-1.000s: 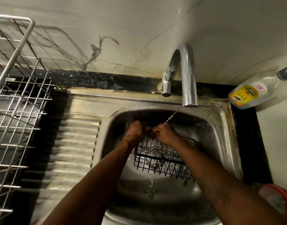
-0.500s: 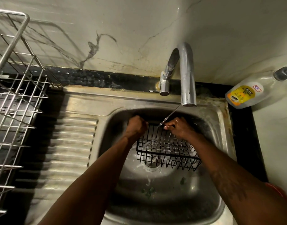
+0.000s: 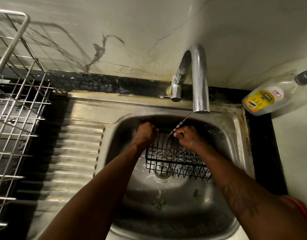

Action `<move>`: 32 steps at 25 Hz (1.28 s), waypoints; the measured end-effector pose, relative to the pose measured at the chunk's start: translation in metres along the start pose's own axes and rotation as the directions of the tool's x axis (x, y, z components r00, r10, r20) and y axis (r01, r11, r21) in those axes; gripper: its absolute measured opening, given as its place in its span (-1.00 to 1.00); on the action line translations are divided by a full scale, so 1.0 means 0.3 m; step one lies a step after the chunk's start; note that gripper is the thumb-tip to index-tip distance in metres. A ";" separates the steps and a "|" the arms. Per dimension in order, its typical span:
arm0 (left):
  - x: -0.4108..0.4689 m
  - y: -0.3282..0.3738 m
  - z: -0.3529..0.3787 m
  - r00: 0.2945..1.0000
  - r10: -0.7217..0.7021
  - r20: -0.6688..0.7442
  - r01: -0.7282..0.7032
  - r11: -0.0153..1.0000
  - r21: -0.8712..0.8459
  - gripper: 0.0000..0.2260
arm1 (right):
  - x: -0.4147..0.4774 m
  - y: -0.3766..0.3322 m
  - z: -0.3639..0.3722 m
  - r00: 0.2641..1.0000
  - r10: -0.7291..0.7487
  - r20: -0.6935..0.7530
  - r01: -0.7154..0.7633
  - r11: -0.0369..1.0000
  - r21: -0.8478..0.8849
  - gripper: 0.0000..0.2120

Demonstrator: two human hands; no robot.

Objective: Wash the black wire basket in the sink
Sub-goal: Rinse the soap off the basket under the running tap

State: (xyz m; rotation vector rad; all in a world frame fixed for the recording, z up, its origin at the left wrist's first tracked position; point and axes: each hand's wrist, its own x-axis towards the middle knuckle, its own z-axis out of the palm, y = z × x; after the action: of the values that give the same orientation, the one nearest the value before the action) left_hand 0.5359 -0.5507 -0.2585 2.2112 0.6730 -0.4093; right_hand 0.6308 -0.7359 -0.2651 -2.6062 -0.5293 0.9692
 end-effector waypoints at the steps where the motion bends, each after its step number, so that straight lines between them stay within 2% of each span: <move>1: -0.009 -0.009 -0.012 1.000 -0.011 -0.012 0.011 1.000 0.012 -0.73 | 0.001 -0.031 0.015 1.000 -0.003 0.006 0.003 1.000 0.024 -0.82; 4: -0.048 -0.053 -0.053 0.997 -0.025 -0.076 0.032 0.995 0.093 -0.72 | -0.010 -0.131 0.040 0.997 -0.073 0.029 0.070 0.992 0.103 -0.77; 6: -0.081 -0.068 -0.067 0.983 0.076 -0.167 -0.010 0.932 0.364 -0.70 | -0.010 -0.165 0.057 0.992 -0.119 0.034 0.113 0.984 0.137 -0.74; 7: -0.097 -0.062 -0.070 0.976 0.132 -0.171 -0.028 0.863 0.505 -0.70 | -0.012 -0.177 0.064 0.991 -0.123 0.045 0.115 0.982 0.147 -0.70; 9: -0.108 -0.033 -0.043 0.977 0.204 -0.063 -0.128 0.794 0.594 -0.74 | -0.015 -0.194 0.063 0.991 -0.117 0.058 0.109 0.985 0.135 -0.62; 11: -0.101 -0.024 -0.003 0.962 0.270 0.044 -0.256 0.832 0.493 -0.79 | -0.017 -0.206 0.052 0.985 -0.165 0.045 0.160 0.981 0.106 -0.69; 14: -0.062 -0.035 -0.003 0.948 0.298 0.110 -0.318 0.898 0.304 -0.78 | -0.034 -0.173 0.030 0.972 -0.223 0.080 0.217 0.974 0.071 -0.76; 18: -0.044 -0.081 -0.036 0.949 0.245 0.201 -0.305 0.878 0.370 -0.80 | -0.054 -0.078 -0.012 0.987 -0.153 0.053 0.149 0.986 0.079 -0.82; 20: -0.052 -0.128 -0.037 0.946 0.235 0.225 -0.309 0.866 0.393 -0.79 | -0.039 -0.050 -0.022 0.992 -0.105 0.070 0.103 0.994 0.030 -0.80; 23: -0.073 -0.138 -0.005 0.940 0.268 0.211 -0.328 0.878 0.347 -0.83 | -0.029 -0.091 -0.002 0.988 -0.139 0.072 0.142 0.989 -0.032 -0.80; 25: -0.079 -0.075 0.013 0.945 0.255 0.206 -0.312 0.894 0.321 -0.77 | -0.025 -0.138 0.026 0.974 -0.200 0.104 0.205 0.978 -0.032 -0.81; 29: -0.063 -0.017 0.054 0.945 0.270 0.183 -0.315 0.904 0.289 -0.79 | -0.035 -0.135 0.034 0.957 -0.255 0.140 0.270 0.958 -0.101 -0.74; 32: -0.064 -0.033 0.069 0.951 0.216 0.219 -0.277 0.912 0.302 -0.77 | -0.025 -0.068 0.019 0.987 -0.123 0.104 0.131 0.988 -0.083 -0.89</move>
State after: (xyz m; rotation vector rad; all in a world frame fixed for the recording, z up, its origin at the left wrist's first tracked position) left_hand 0.5131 -0.5672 -0.2685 2.4963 0.2297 -0.6196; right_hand 0.6170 -0.7201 -0.2568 -2.5749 -0.7708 1.0582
